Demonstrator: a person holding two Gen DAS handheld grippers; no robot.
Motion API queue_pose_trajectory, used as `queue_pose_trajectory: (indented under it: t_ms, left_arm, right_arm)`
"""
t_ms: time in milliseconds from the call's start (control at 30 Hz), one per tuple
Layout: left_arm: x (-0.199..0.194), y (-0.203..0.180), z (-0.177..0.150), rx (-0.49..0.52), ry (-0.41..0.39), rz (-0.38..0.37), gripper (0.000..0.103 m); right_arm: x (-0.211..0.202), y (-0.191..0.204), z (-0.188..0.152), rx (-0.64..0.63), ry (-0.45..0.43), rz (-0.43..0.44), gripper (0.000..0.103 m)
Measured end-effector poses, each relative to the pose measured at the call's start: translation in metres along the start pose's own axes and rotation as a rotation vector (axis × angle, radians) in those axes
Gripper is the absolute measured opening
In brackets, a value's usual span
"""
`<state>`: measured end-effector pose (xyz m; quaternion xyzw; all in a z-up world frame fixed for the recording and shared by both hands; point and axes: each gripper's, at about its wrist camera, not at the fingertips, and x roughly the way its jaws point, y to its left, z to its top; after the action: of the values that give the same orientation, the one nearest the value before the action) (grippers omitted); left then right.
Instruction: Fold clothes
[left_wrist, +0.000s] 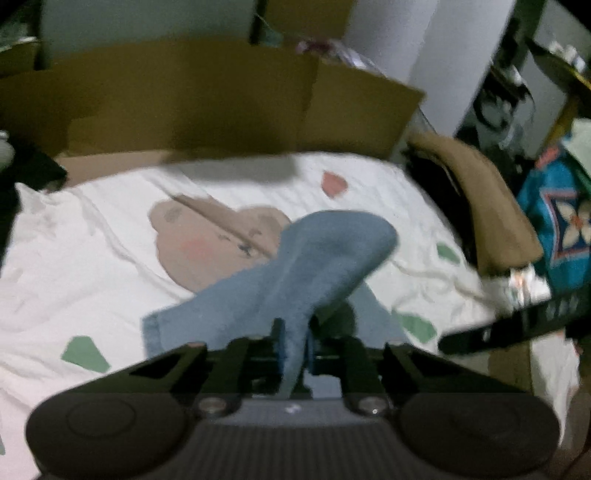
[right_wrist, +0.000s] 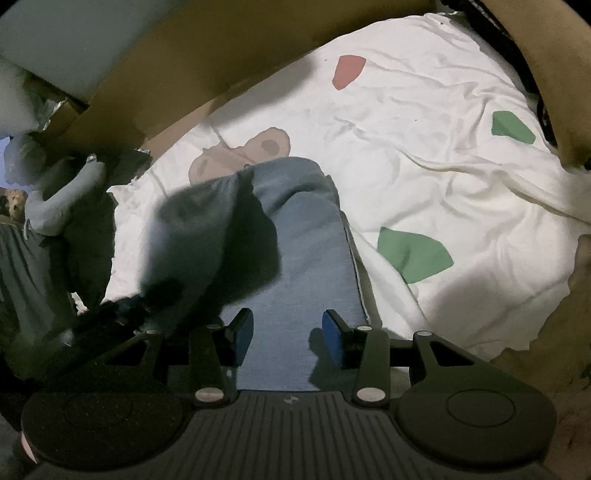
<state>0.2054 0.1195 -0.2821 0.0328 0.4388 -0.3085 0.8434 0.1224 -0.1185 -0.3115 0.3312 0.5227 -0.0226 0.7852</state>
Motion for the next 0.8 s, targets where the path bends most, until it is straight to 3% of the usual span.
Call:
queue_pose_trajectory:
  t_ms: [133, 500, 800]
  left_arm:
    - [-0.008, 0.028, 0.006, -0.114, -0.03, 0.012, 0.008]
    - [0.003, 0.066, 0.005, -0.277, -0.026, 0.013, 0.007]
    - [0.018, 0.098, -0.016, -0.485, 0.028, 0.052, 0.007]
  right_arm:
    - [0.004, 0.0, -0.002, -0.008, 0.011, -0.012, 0.049]
    - [0.015, -0.001, -0.013, -0.072, 0.044, -0.059, 0.048]
    - [0.028, -0.021, -0.025, -0.088, 0.114, -0.101, 0.049]
